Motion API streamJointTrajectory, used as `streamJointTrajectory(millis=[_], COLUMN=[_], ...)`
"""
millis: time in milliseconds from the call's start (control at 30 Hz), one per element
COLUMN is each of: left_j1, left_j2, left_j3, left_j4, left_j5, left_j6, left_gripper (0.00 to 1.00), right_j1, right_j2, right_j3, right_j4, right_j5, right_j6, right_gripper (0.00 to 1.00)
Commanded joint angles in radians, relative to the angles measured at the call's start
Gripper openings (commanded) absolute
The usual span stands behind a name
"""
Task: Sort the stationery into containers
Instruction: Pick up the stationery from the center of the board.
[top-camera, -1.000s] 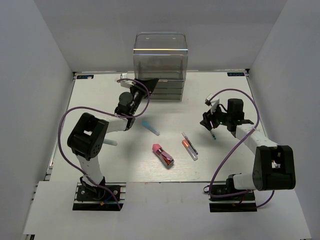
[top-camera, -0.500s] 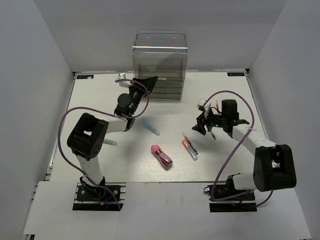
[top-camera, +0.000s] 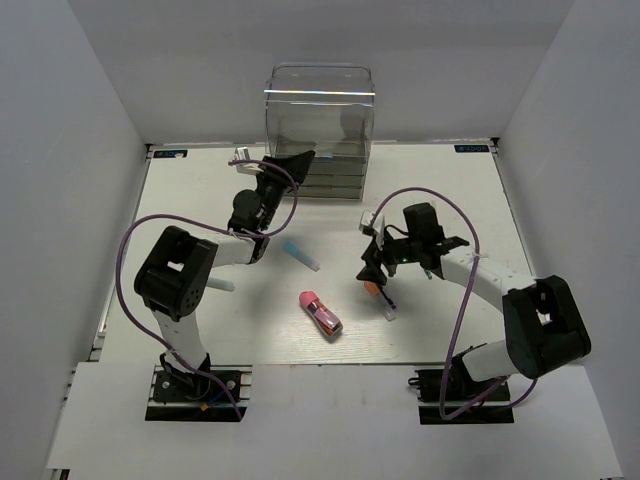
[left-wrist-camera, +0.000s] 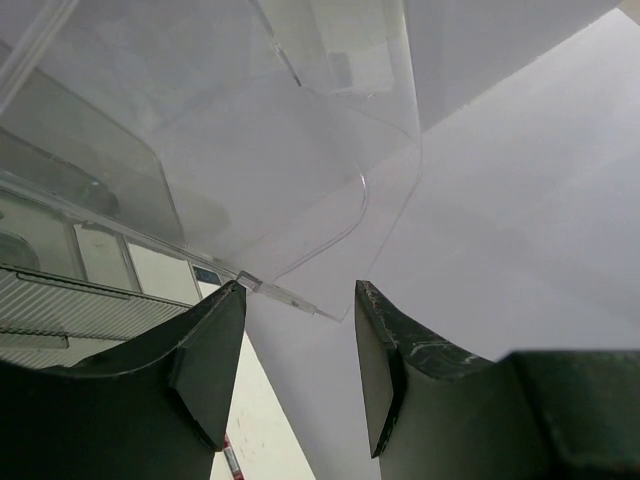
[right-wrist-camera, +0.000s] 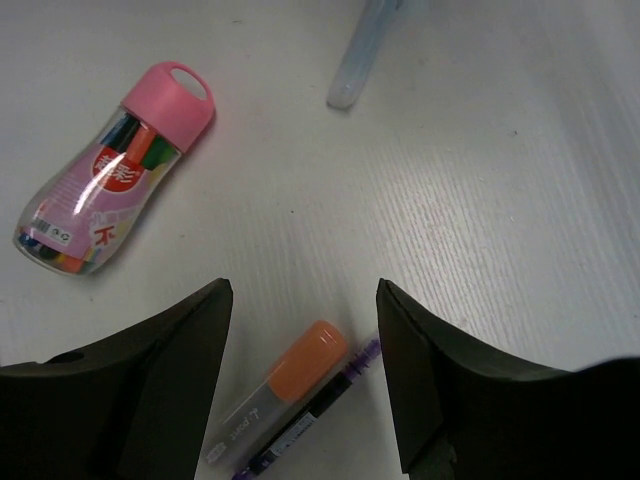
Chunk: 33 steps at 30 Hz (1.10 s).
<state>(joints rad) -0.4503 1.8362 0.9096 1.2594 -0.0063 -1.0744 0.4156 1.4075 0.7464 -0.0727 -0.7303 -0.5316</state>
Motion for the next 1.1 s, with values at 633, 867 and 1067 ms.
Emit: streamJointTrajectory(millis=[633,867,1067], left_j1=[0.01,0.01,0.01], left_j2=[-0.025,-0.025,-0.025], left_j3=[0.026,0.026,0.044], left_j4=[0.129,0.129,0.129], left_j5=[0.014,0.014,0.023], left_j6=[-0.007,-0.007,-0.007], left_gripper=[0.59,0.59,0.59], right_j1=[0.311,0.35,0.377], right_j2=[0.133,0.171,0.188], right_j3=[0.212,0.252,0.28], right_j4=[-0.147,-0.157,-0.182], right_j5=[0.212,0.241,0.229], right_j6=[0.122,0.125,0.102], right_gripper=[0.67,0.68,0.73])
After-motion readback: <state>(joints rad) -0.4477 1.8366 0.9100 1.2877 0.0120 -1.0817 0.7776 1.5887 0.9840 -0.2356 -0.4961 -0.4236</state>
